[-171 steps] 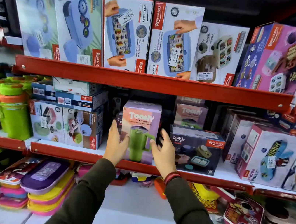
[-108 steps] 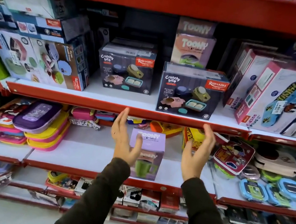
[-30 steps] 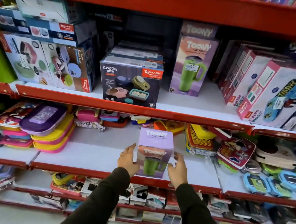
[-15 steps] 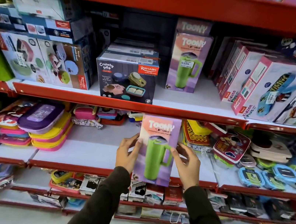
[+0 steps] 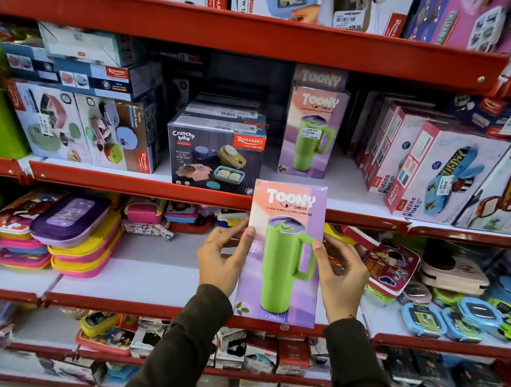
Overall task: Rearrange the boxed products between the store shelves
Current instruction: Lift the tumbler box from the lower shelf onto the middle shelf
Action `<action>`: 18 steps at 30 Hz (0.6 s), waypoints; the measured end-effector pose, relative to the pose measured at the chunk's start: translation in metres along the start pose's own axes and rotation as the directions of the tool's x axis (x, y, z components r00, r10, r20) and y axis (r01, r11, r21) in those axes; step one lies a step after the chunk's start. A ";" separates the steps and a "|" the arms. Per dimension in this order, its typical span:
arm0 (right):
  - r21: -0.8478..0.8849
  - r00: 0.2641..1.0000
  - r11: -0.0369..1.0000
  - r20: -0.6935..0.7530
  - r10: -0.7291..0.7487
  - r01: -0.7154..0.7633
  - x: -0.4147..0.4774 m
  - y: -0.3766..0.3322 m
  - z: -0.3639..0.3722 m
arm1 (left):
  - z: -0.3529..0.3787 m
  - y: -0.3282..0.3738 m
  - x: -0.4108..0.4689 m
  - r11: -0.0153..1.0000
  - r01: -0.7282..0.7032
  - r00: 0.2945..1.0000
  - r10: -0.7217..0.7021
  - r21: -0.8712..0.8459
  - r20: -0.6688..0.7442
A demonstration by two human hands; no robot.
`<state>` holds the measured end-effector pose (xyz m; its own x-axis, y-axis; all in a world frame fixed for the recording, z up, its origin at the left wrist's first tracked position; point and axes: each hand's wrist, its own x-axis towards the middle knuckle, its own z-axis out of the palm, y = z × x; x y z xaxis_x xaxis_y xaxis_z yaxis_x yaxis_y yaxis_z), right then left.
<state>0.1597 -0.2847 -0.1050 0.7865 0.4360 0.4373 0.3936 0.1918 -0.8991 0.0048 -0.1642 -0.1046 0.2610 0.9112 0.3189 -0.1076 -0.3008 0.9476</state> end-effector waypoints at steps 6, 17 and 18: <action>-0.003 1.000 1.000 -0.012 -0.019 0.019 -0.004 -0.007 -0.008 | 0.003 0.008 -0.007 1.000 -0.027 1.000 0.027 0.006 -0.004; -0.018 0.971 0.971 0.005 -0.237 0.237 0.071 -0.071 -0.029 | 0.038 0.094 0.052 0.929 -0.369 0.929 0.367 0.017 0.053; -0.058 0.965 0.964 0.042 -0.258 0.260 0.084 -0.077 -0.032 | 0.041 0.102 0.063 0.922 -0.386 0.921 0.383 0.034 0.074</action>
<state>0.2106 -0.2907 0.0016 0.6374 0.4087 0.6533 0.6118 0.2470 -0.7515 0.0498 -0.1493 0.0134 0.2699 0.7033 0.6577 -0.1669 -0.6385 0.7513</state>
